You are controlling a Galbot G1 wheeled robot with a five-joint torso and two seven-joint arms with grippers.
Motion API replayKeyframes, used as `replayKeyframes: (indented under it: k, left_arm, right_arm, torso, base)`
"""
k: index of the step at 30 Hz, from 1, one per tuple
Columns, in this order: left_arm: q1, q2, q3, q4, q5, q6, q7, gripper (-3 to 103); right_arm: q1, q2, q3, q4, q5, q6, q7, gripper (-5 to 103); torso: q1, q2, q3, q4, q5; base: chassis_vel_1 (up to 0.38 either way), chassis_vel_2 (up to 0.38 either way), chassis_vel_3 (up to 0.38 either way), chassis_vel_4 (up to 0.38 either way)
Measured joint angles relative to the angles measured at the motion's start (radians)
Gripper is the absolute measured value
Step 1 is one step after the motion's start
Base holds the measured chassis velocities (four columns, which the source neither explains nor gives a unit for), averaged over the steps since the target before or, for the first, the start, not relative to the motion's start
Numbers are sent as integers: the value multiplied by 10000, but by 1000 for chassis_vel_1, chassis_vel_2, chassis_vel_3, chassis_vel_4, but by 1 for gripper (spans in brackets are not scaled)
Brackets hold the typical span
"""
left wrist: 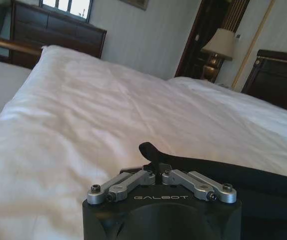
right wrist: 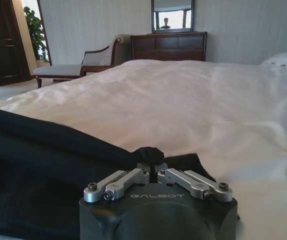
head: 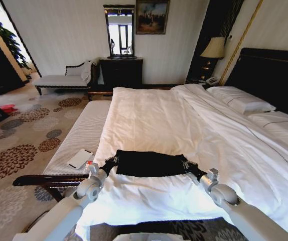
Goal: Fold the clothes on the bed.
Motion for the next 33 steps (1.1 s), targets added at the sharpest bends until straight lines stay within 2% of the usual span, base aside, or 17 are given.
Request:
replayKeyframes:
  k: [6, 8, 11, 14, 15, 17, 18, 20, 21, 23, 24, 25, 27, 29, 30, 31, 33]
  left_arm:
    - [149, -20, 28, -100, 58, 23, -31, -2]
    - [356, -9, 4, -339, 144, 111, -92, 7]
    - [536, -10, -35, -521, 182, 168, -104, 12]
    - [978, 16, -194, -1135, 557, 206, -93, 28]
    - [978, 16, -194, -1135, 557, 206, -93, 28]
    - [1168, 70, -327, -1495, 624, 215, -93, 39]
    - [1256, 111, -411, -1642, 680, 214, -94, 39]
    - [1460, 215, -639, -1890, 883, 188, -106, 49]
    - [1460, 215, -639, -1890, 883, 188, -106, 49]
    - [1499, 252, -812, -1882, 1105, 134, -158, 60]
    - [1407, 262, -839, -1786, 1232, 96, -192, 60]
    - [1191, 299, -824, -1639, 1395, 60, -244, 72]
    - [1141, 335, -819, -1627, 1409, 48, -284, 72]
    - [1177, 395, -898, -1701, 1296, 49, -368, 82]
    - [1335, 512, -1092, -1840, 1151, 50, -392, 88]
    - [1445, 580, -1232, -1923, 1101, 43, -382, 93]
    - [1579, 660, -1435, -2025, 1051, 37, -365, 93]
  right_arm:
    - [-133, 26, 11, 51, -84, 19, -20, 1]
    - [-321, -29, 128, 224, -210, 29, -81, 12]
    - [-466, -77, 268, 380, -292, 40, -122, 17]
    - [-825, -245, 753, 811, -537, 119, -193, 33]
    - [-825, -245, 753, 811, -537, 119, -193, 33]
    - [-957, -381, 1002, 1030, -595, 171, -198, 44]
    - [-986, -444, 1095, 1109, -615, 198, -200, 44]
    - [-883, -649, 1274, 1210, -672, 302, -200, 54]
    - [-883, -649, 1274, 1210, -672, 302, -200, 54]
    - [-485, -848, 1245, 1071, -829, 421, -240, 60]
    - [-193, -958, 1176, 900, -970, 490, -290, 65]
    - [340, -1116, 997, 510, -1147, 555, -348, 77]
    - [804, -1196, 753, 202, -1212, 561, -390, 77]
    - [1568, -1268, 144, -255, -1281, 573, -449, 82]
    - [2466, -1270, -664, -809, -1369, 588, -504, 93]
    - [3009, -1238, -1154, -1152, -1412, 605, -529, 93]
    - [3477, -1173, -1626, -1468, -1461, 643, -545, 97]
  torso:
    - [0, 0, 0, 1, 0]
    - [0, 0, 0, -1, 1]
    - [0, 0, 0, 0, 0]
    - [-1, 0, 0, 1, 0]
    - [-1, 0, 0, 1, 0]
    - [0, 1, -1, -1, -2]
    - [-1, 1, -1, -2, 0]
    - [-1, 1, -1, -2, 2]
    - [-1, 1, -1, -2, 2]
    - [-2, 1, -1, -1, 1]
    - [-2, 1, -1, 5, -2]
    - [-1, 1, 0, -1, -2]
    - [0, 1, 0, -6, -2]
    - [3, 1, 1, -5, -9]
    - [3, 0, 2, -2, 8]
    - [3, 0, 2, 4, 5]
    - [3, 0, 1, 4, -1]
  base:
    - [0, 0, 0, 0]
    - [0, 0, 0, 0]
    - [0, 0, 0, 0]
    - [0, 0, 0, 0]
    - [0, 0, 0, 0]
    - [0, 0, 0, 0]
    - [0, 0, 0, 0]
    - [0, 0, 0, 0]
    - [0, 0, 0, 0]
    - [0, 0, 0, 0]
    - [0, 0, 0, 0]
    - [0, 0, 0, 0]
    - [0, 0, 0, 0]
    - [0, 0, 0, 0]
    - [0, 0, 0, 0]
    - [0, 0, 0, 0]
    - [0, 0, 0, 0]
